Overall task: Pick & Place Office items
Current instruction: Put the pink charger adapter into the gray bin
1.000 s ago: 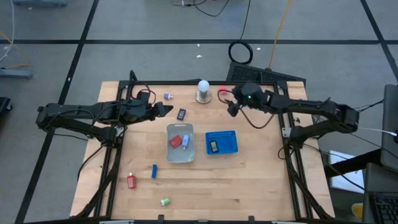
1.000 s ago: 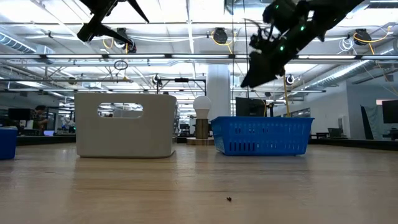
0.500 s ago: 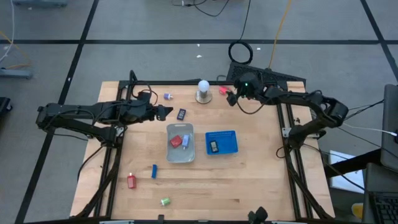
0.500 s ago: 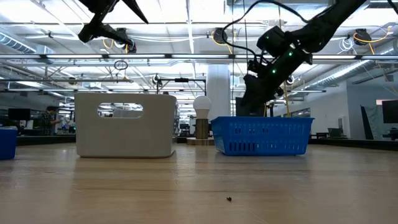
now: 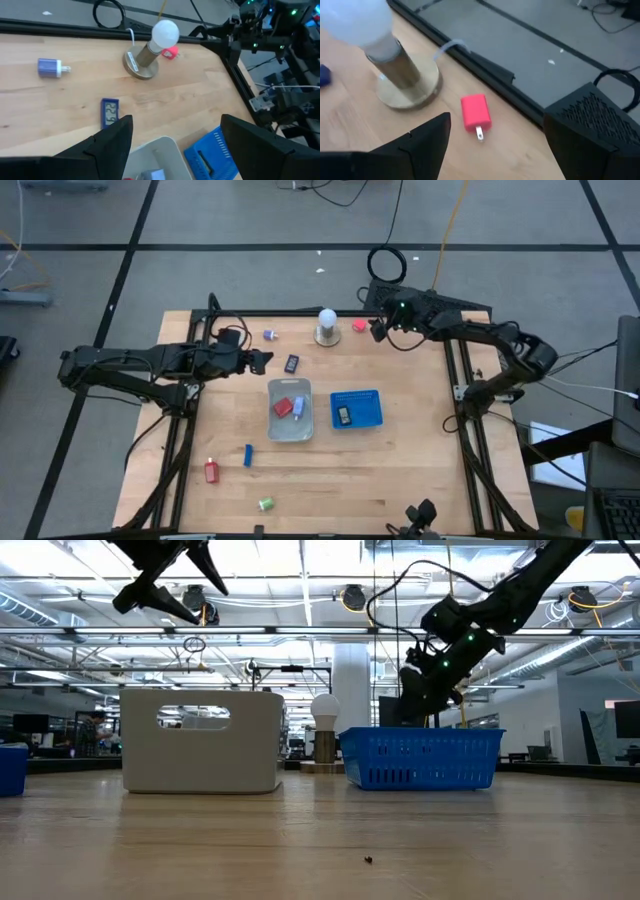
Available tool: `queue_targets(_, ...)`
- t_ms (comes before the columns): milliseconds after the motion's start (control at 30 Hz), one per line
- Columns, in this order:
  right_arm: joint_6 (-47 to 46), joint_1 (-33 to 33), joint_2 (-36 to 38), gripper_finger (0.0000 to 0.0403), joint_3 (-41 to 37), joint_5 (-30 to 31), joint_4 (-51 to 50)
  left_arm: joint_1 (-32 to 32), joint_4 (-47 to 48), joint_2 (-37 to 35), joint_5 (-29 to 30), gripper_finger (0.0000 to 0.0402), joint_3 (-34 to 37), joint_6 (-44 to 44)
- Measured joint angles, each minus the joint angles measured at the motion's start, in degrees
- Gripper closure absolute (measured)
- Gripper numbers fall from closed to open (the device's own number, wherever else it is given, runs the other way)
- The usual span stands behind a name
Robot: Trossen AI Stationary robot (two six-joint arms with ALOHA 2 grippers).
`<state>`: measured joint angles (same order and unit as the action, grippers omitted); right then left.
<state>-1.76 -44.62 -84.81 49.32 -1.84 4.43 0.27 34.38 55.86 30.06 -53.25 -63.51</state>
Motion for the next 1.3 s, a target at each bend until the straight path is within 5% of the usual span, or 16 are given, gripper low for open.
queue_targets(867, 0.6, 0.5, -19.1, 0.0096, 11.8, -5.9, 0.3, 0.1, 2.5, 0.0, 1.5, 0.0096, 0.0, -0.6)
queue_targets(1300, 0.9, -0.3, -20.1, 0.0096, 11.8, -7.5, -2.4, 0.1, 3.6, 0.0, 1.5, 0.0096, 0.0, -1.7)
